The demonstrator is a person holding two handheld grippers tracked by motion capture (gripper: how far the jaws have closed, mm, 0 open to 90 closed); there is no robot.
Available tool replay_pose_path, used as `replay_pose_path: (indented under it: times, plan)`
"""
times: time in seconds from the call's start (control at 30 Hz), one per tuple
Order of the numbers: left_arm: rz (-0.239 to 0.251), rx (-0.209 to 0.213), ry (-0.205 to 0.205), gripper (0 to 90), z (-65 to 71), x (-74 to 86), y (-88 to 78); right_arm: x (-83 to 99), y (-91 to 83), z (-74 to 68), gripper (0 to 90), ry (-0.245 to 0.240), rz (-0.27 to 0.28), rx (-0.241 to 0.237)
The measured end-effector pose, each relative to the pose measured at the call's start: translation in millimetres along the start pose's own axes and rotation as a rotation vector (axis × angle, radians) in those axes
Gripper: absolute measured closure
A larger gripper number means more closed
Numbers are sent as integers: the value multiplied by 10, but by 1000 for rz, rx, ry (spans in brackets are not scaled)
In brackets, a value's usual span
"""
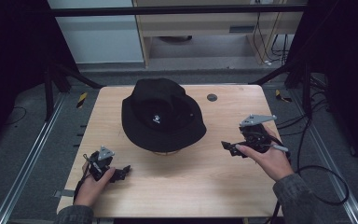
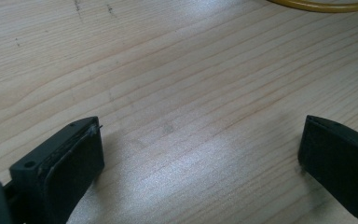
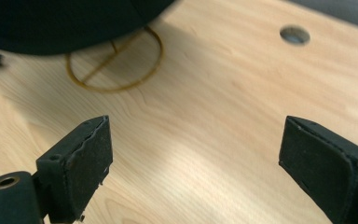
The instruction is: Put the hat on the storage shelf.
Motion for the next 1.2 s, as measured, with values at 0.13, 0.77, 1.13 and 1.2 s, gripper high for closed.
replay_pose_path:
  times: [0.13,0.77,1.13,1.2]
  plan:
    - [0,-1,1,0,1,0,-1,277,159,45,93,38,-29,3]
    - [-1,0,-2,0,4,1,-1,1018,777,-27,96,128,-123,51]
    - [-1,0,-1,0,4,1,-1,1047,822,-35,57,69,-40,105]
    - [-1,0,-1,0,4,1,0,1051,818,-36,57,80,-39,118]
Point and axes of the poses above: each handheld gripper's, and its own axes: y roughly forward along the jaws, x roughly out of its underside, z roughly to its right, the point moved 10 cm from there along y, roughly forward along the jaws, and after that the axes turned 5 degrees about -x, right-handed, at the moved point
